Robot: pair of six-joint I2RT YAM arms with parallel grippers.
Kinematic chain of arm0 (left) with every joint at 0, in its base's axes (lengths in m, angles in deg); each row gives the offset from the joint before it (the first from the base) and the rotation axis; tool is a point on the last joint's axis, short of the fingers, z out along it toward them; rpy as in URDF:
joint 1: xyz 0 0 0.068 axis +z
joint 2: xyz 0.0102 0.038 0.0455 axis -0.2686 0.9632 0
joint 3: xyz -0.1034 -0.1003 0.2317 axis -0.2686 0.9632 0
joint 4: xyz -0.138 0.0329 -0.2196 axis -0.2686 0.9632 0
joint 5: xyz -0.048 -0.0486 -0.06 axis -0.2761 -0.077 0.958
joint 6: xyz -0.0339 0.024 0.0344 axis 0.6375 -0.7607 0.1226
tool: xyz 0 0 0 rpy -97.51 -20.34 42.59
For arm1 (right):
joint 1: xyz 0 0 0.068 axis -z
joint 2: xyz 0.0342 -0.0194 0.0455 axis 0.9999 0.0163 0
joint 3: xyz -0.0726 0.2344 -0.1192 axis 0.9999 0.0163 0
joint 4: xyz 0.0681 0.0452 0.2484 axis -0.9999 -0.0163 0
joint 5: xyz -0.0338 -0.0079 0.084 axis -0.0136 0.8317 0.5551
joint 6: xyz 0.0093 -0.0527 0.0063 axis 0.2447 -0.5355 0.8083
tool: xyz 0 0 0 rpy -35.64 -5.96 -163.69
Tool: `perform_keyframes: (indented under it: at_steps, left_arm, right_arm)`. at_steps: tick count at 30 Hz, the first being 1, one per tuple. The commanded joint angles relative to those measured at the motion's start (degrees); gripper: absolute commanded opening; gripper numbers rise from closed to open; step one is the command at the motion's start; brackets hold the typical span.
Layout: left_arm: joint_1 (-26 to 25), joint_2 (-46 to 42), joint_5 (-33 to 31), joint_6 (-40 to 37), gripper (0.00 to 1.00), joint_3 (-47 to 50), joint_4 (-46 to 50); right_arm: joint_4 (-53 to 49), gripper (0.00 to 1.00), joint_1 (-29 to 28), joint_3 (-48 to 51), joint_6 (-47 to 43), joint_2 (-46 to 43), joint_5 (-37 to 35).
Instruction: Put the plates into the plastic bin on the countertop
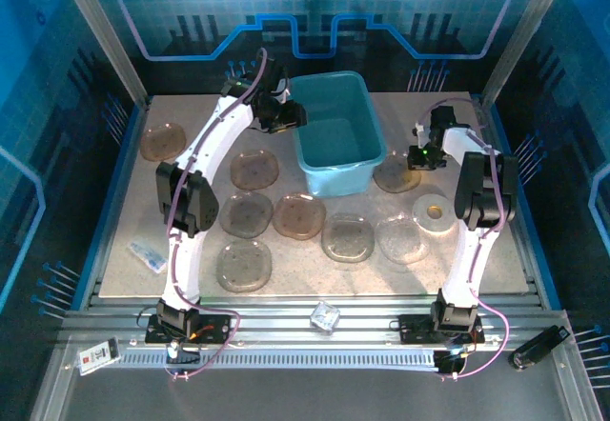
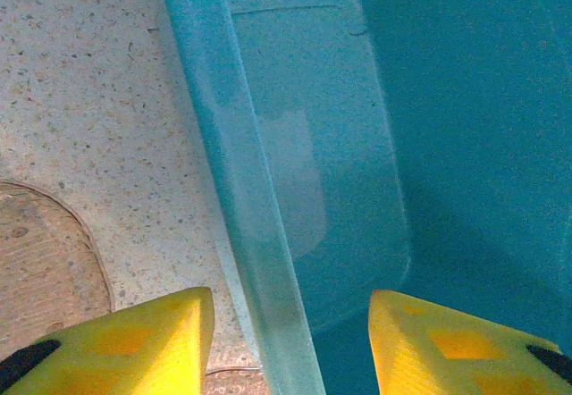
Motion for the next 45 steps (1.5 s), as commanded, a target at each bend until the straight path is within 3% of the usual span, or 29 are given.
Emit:
perform_keyframes:
  at_steps: [1, 13, 24, 31, 37, 45]
  left_arm:
    - [0.08, -3.33, -0.93, -1.46, 0.5, 1.16, 1.35]
    - [-0.48, -4.53, -2.02, -1.81, 0.51, 2.9, 1.77]
    - [-2.27, -2.58, -4.09, -3.31, 0.49, 2.61, 2.95]
    - [-3.06, -2.16, -4.09, -3.77, 0.38, 2.08, 3.27]
    - [-3.86, -1.88, -3.65, -4.17, 0.32, 2.25, 3.68]
    - [-4.65, -2.34, -3.56, -4.24, 0.27, 3.2, 4.67]
  right_arm:
    - [-1.38, 0.18, -0.49, 0.32, -0.63, -0.35, -0.82]
    - [2.25, 0.02, 0.54, 6.48, 0.76, -7.48, -0.4]
    - [5.32, 0.0, 5.69, 11.91, 6.45, -21.28, 2.08]
    - [5.36, 0.0, 7.24, 10.18, 10.37, -27.94, 0.87]
    - [7.72, 0.0, 6.06, 7.58, 14.64, -34.73, 1.39]
    - [5.95, 0.0, 1.01, 0.68, 17.5, -35.79, 0.9]
